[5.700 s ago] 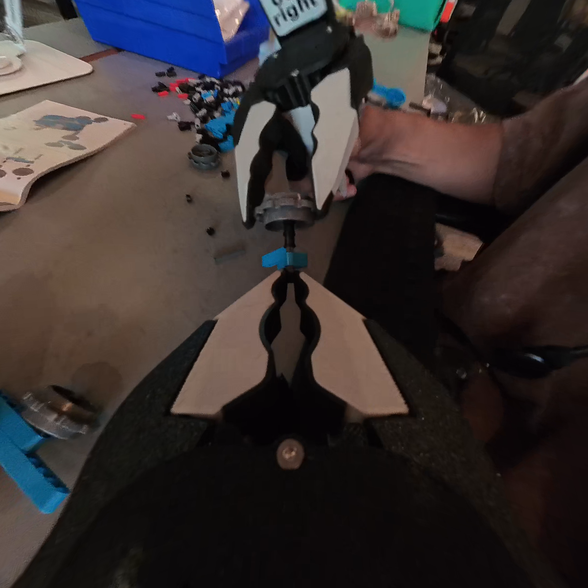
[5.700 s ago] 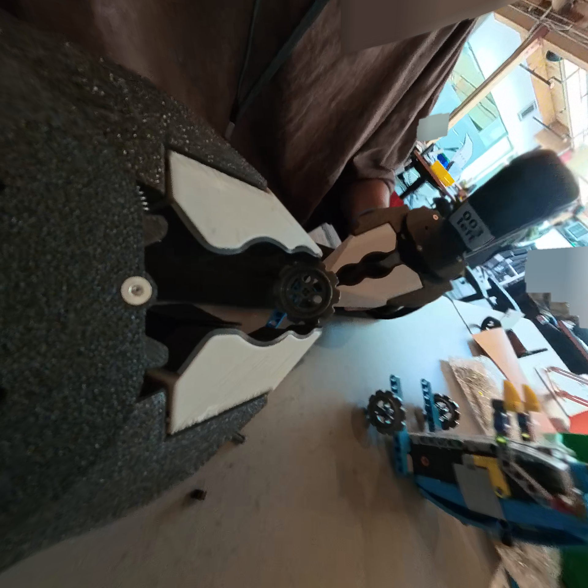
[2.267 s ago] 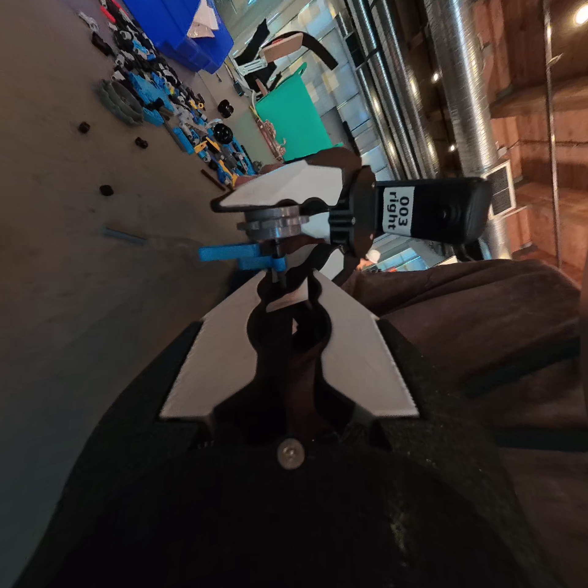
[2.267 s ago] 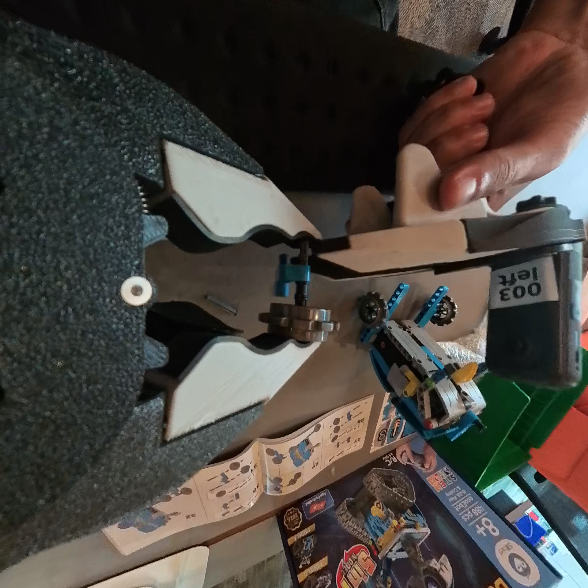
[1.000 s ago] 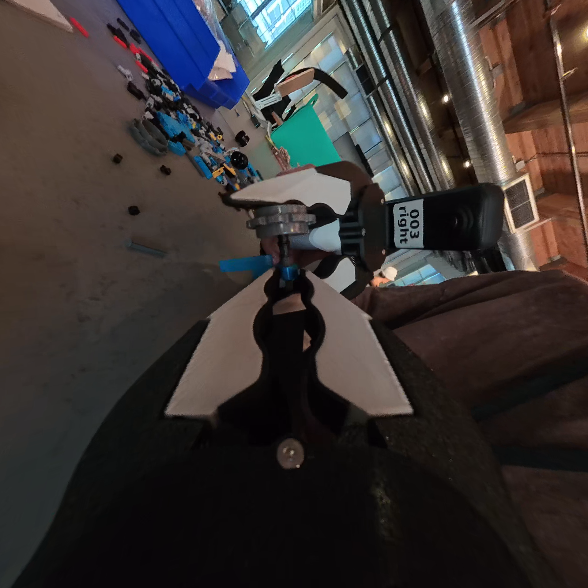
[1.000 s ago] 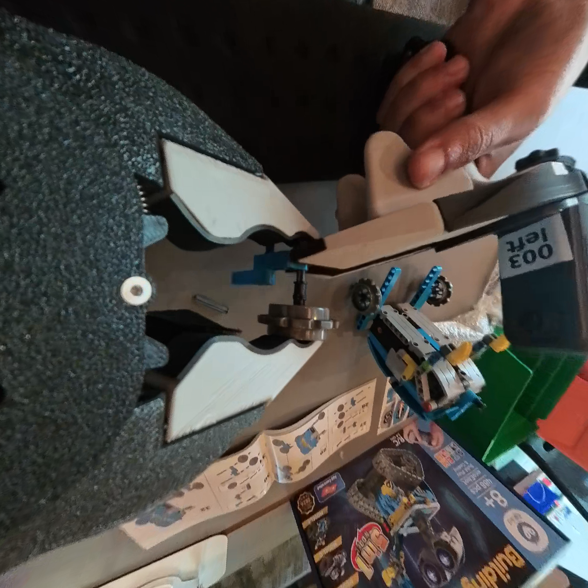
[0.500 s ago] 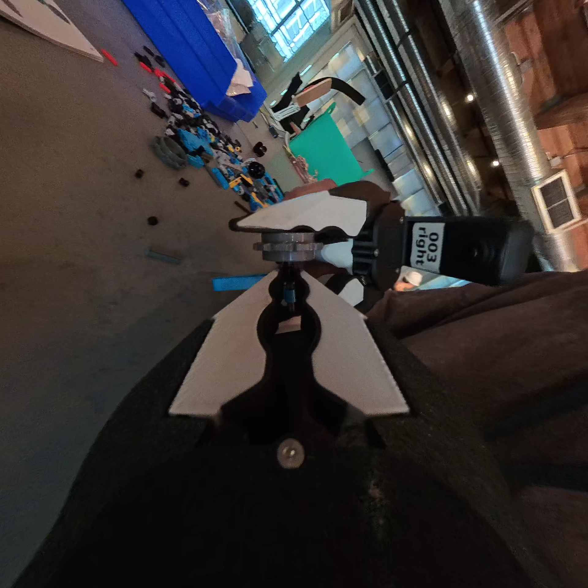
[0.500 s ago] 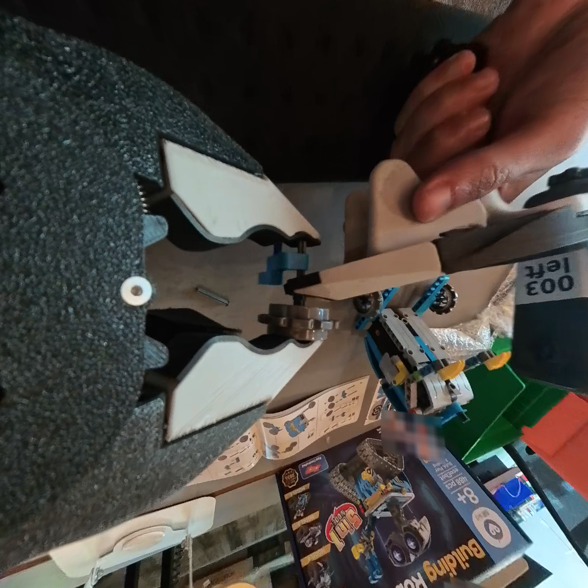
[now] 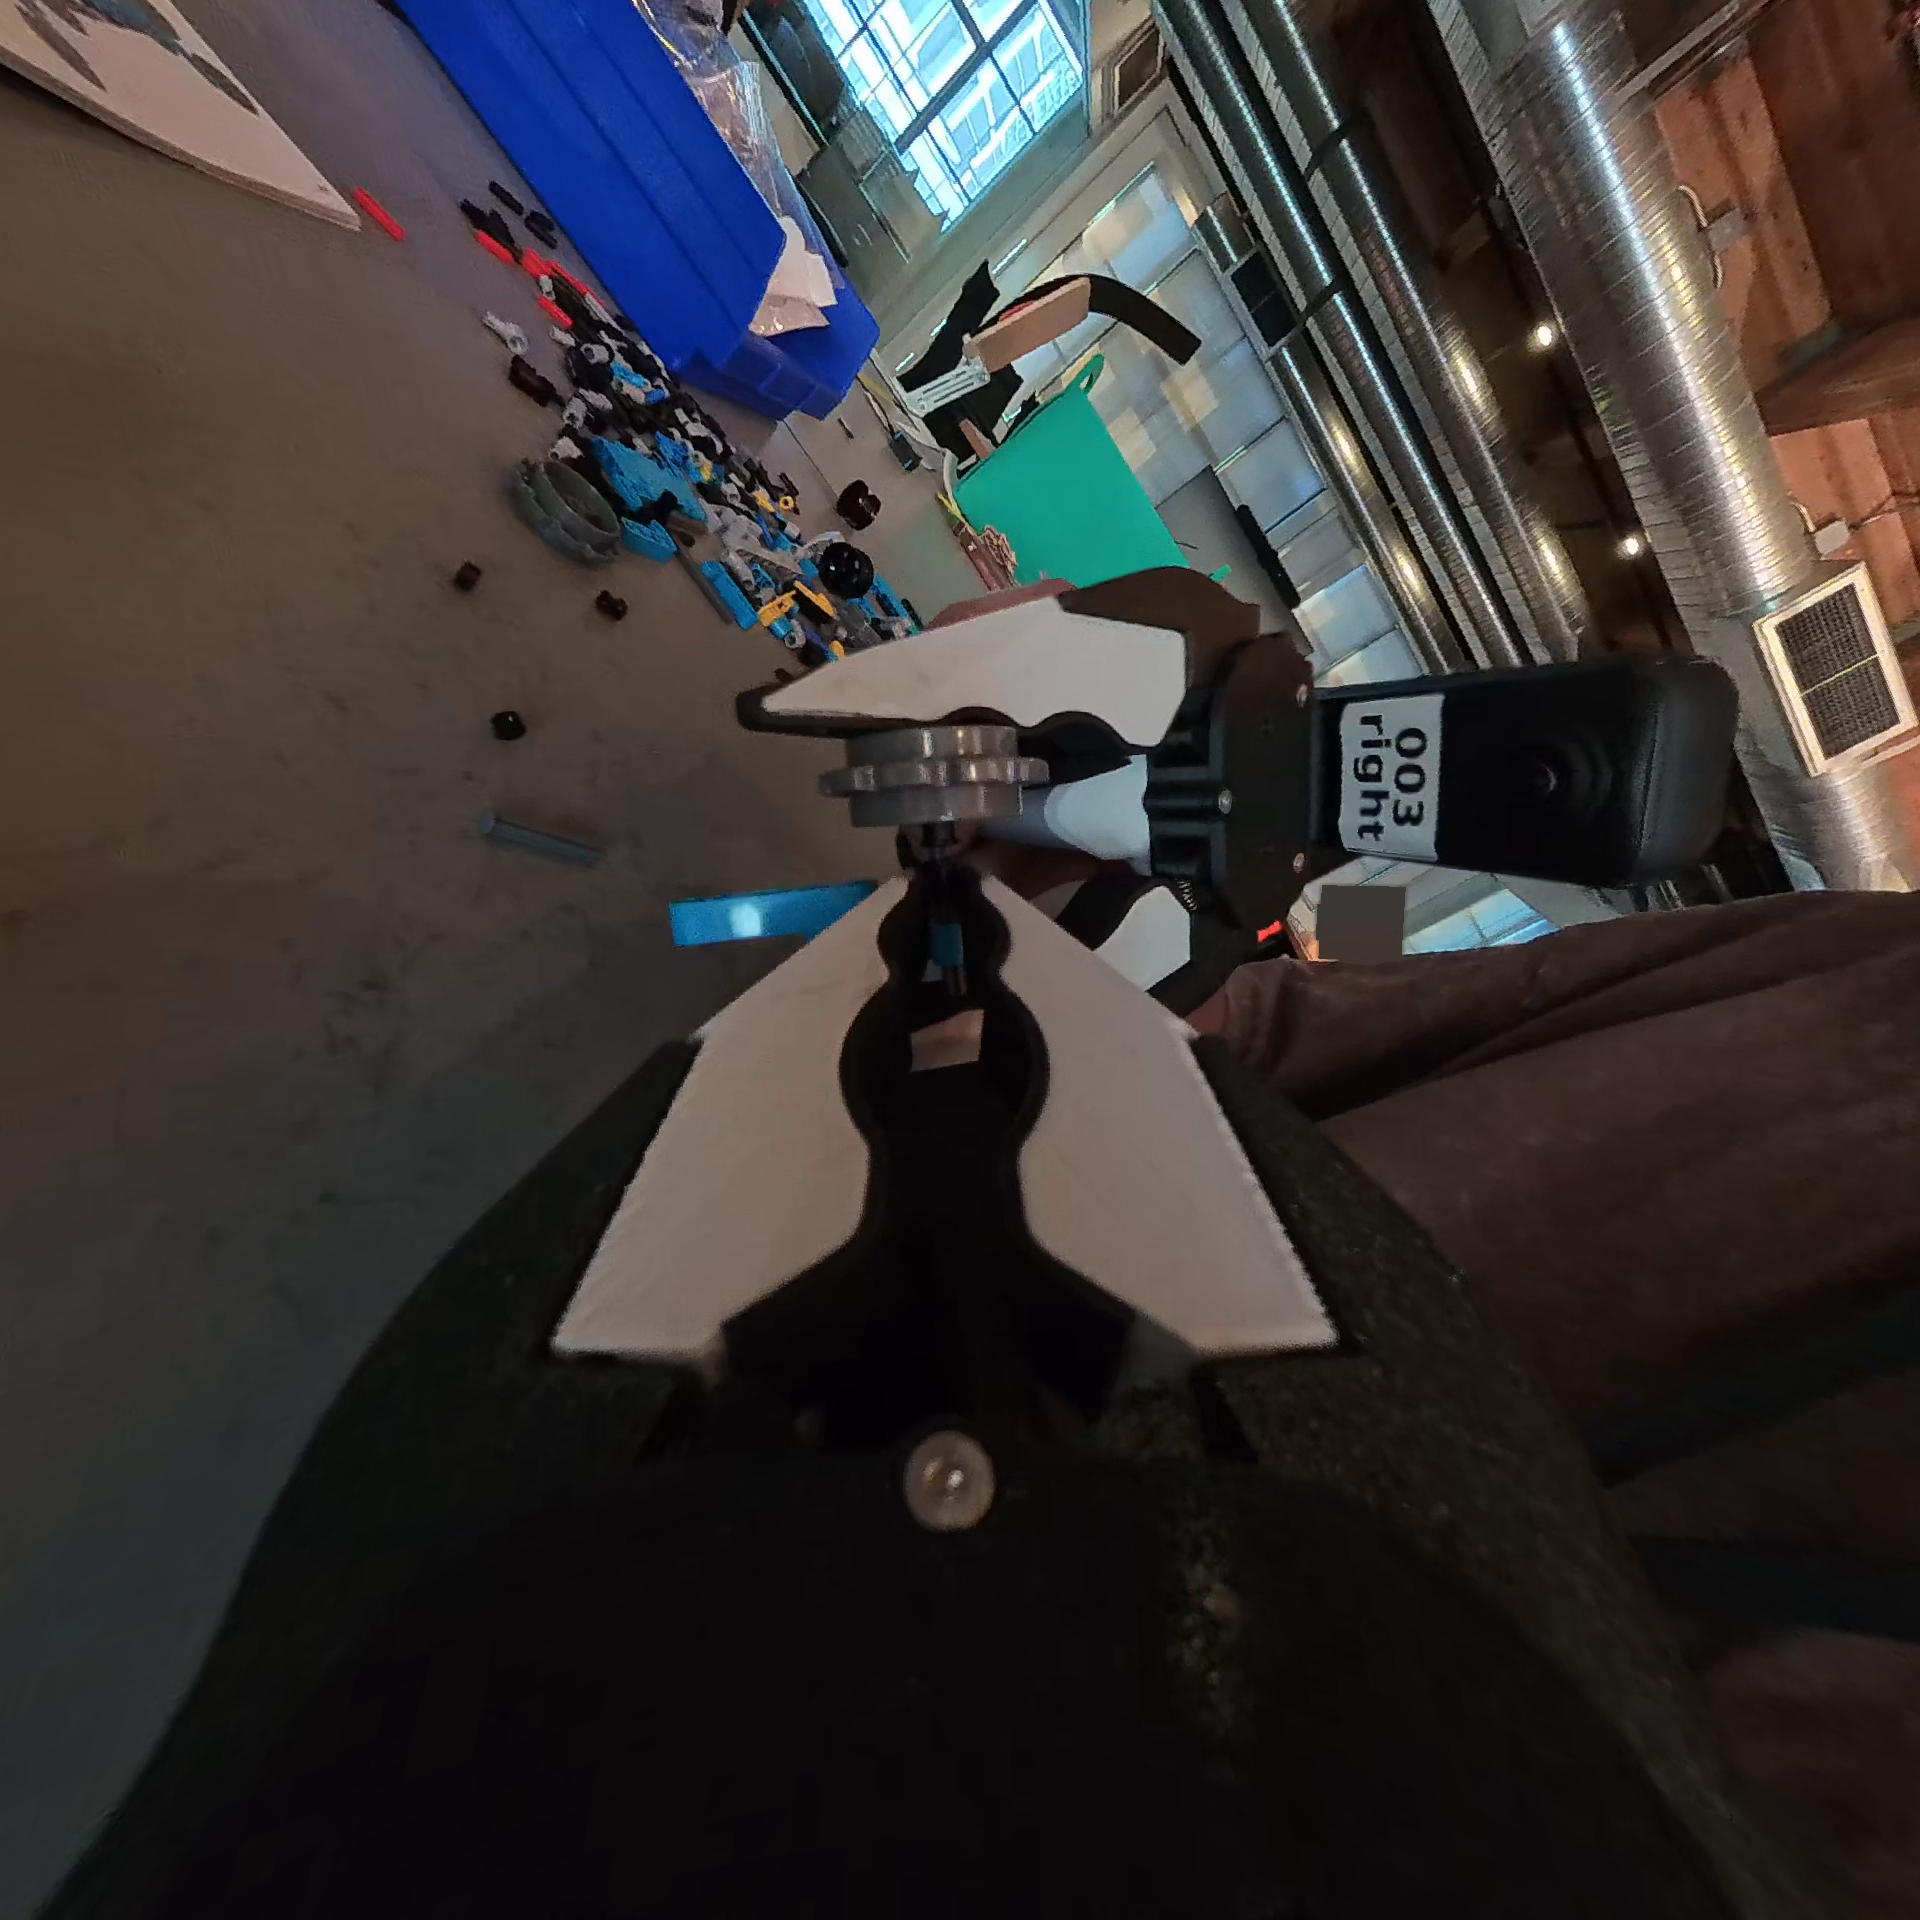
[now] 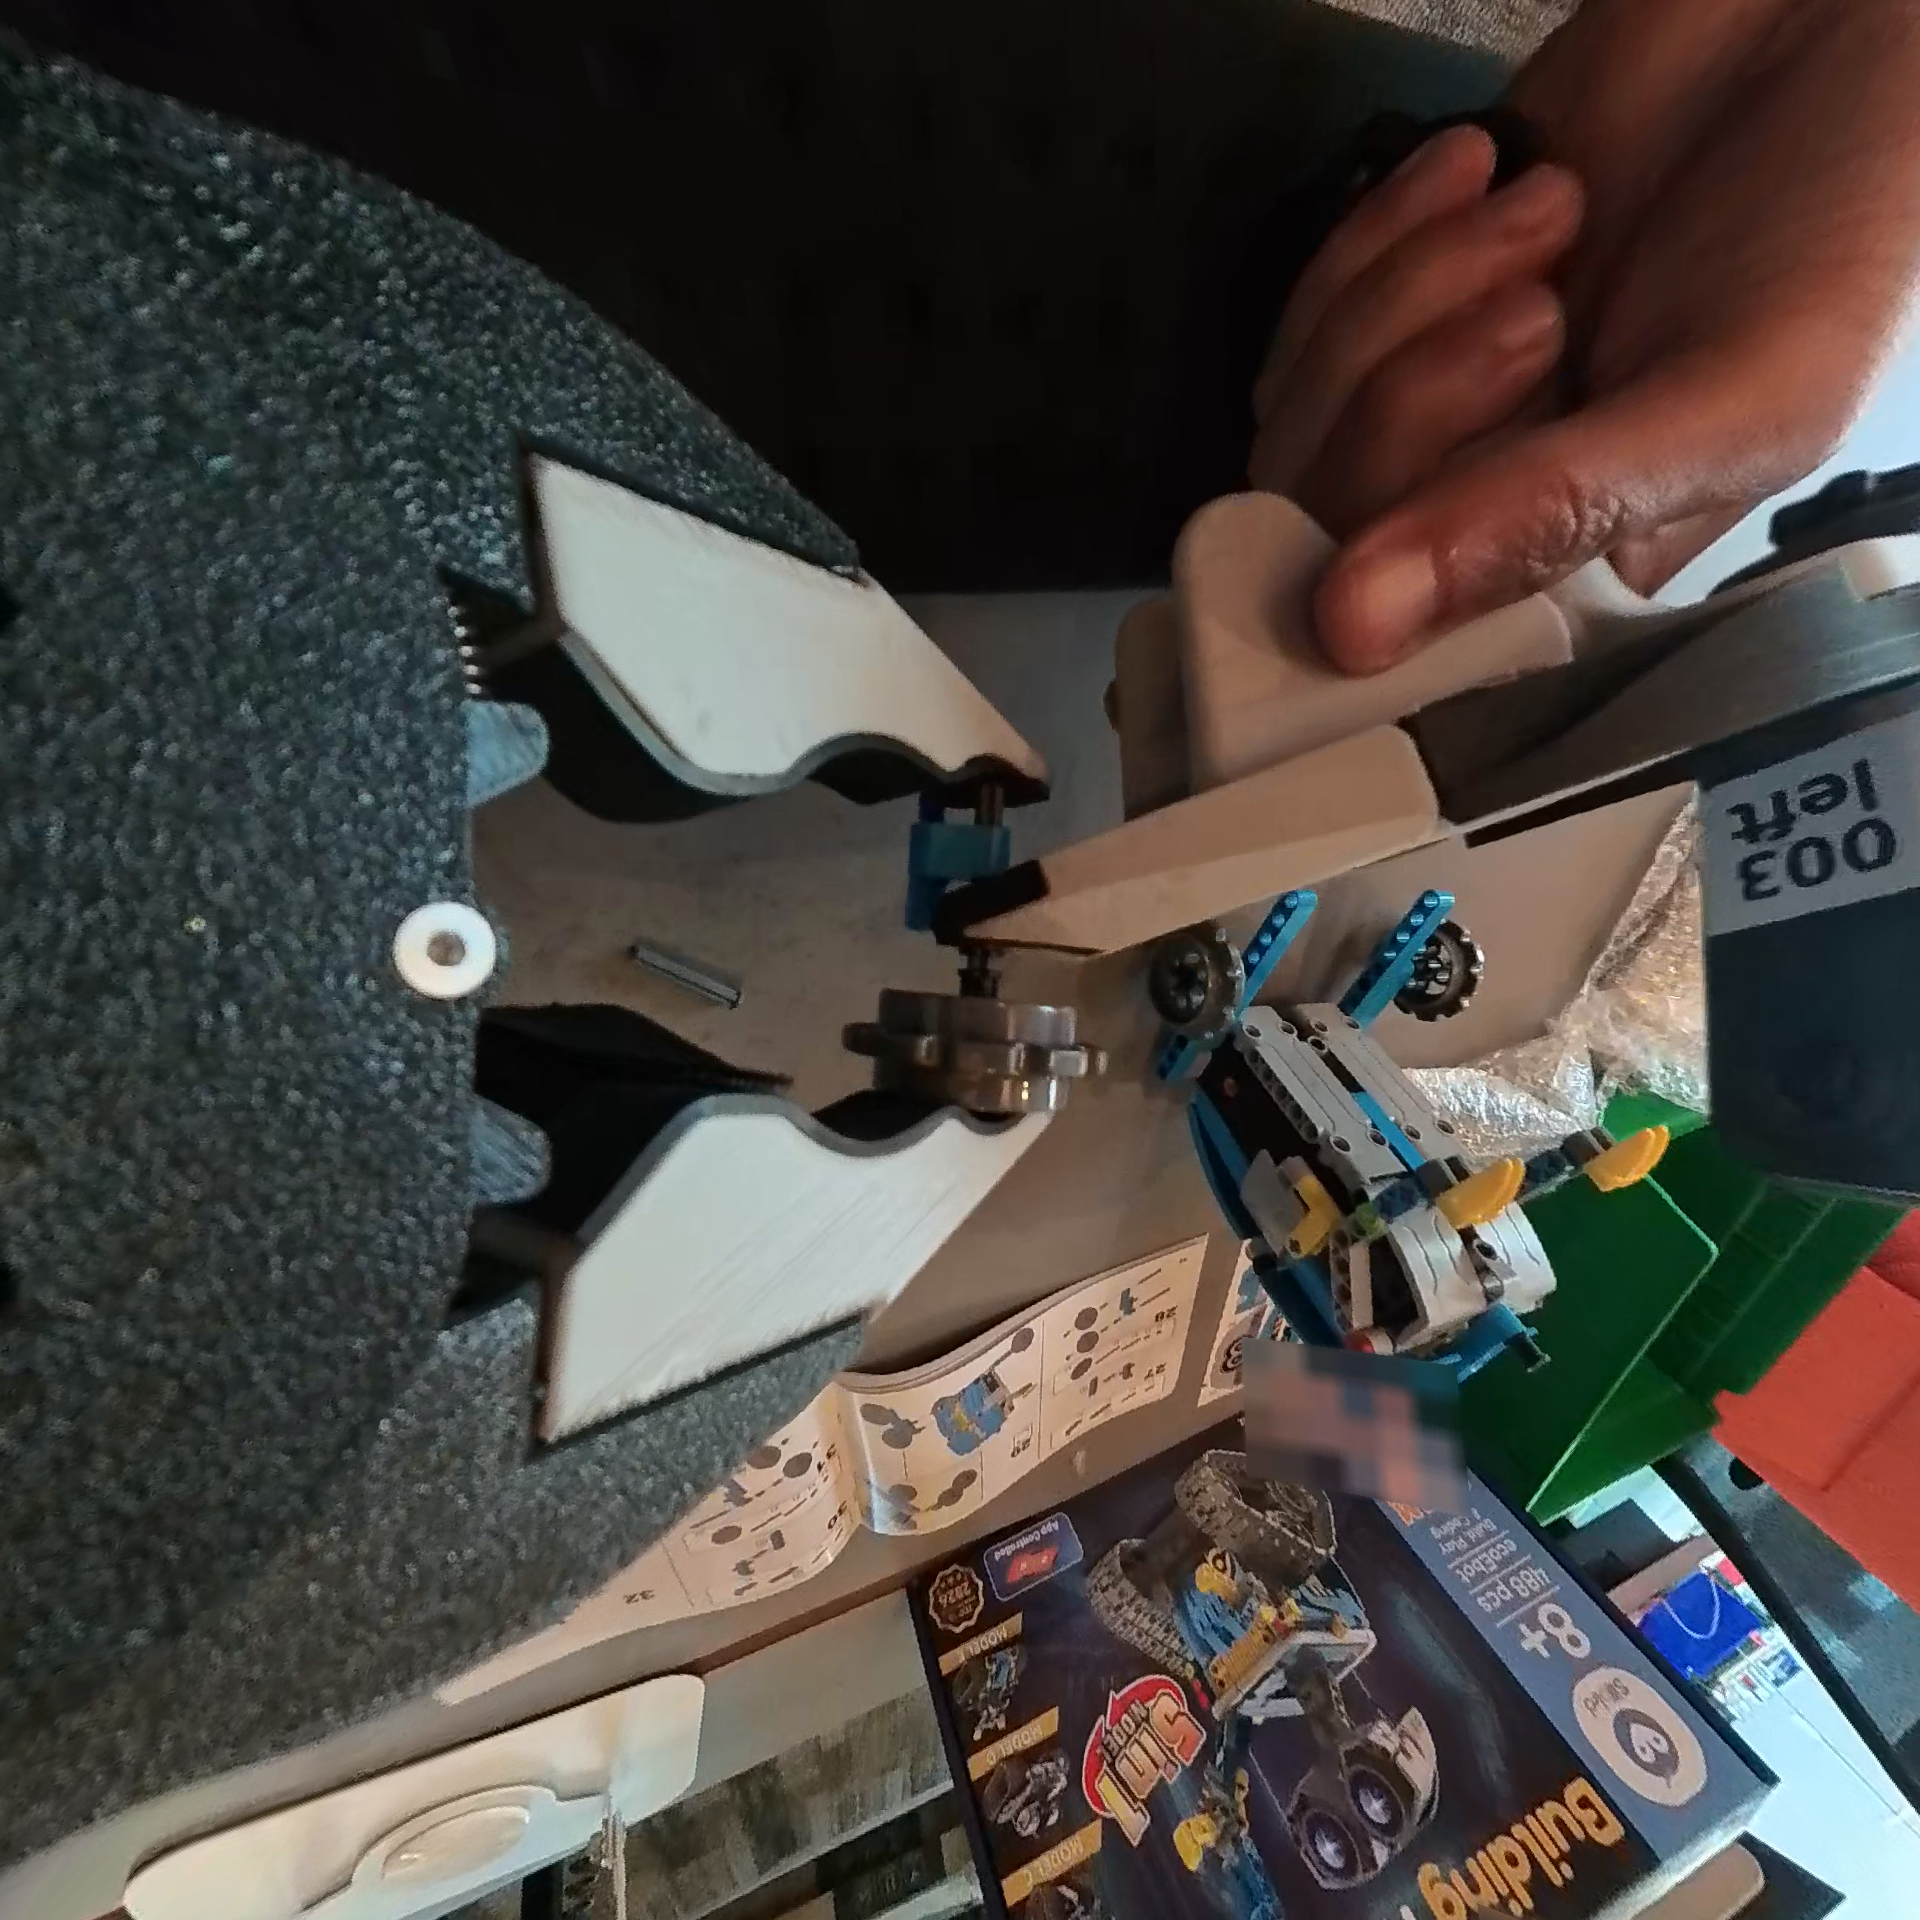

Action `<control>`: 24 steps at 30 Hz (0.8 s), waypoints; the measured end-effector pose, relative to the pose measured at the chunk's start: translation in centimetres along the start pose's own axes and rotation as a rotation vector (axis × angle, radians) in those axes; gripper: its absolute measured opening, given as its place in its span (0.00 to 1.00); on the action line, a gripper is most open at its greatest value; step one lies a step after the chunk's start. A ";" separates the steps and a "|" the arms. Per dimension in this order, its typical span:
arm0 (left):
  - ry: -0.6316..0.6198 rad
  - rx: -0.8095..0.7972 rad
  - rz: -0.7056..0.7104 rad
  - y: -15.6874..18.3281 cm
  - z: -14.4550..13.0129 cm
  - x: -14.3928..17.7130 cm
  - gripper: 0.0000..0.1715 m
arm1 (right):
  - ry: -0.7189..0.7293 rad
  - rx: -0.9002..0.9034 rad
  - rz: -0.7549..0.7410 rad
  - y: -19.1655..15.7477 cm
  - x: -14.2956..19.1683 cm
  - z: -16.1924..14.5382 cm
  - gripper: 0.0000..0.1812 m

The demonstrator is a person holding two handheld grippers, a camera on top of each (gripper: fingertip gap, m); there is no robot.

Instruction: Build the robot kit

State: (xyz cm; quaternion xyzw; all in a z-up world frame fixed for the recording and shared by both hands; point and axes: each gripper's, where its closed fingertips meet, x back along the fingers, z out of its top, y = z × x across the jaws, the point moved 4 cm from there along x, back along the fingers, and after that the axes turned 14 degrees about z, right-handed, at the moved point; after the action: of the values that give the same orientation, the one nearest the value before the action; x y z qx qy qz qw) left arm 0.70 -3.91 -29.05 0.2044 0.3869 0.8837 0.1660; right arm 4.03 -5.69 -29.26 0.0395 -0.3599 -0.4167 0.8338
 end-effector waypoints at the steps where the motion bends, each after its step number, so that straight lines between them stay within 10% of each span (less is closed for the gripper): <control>1: -0.006 -0.001 0.001 0.0 0.0 0.0 0.03 | -0.007 0.004 0.001 0.0 0.0 0.0 0.31; 24: -0.014 -0.013 -0.023 0.2 0.1 -0.1 0.03 | -0.024 0.036 0.037 -0.6 0.1 0.2 0.31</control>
State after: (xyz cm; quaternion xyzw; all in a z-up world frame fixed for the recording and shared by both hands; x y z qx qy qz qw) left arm 0.81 -4.05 -28.87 0.2049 0.3826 0.8827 0.1800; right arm 3.51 -6.10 -29.28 0.0428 -0.3780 -0.3953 0.8361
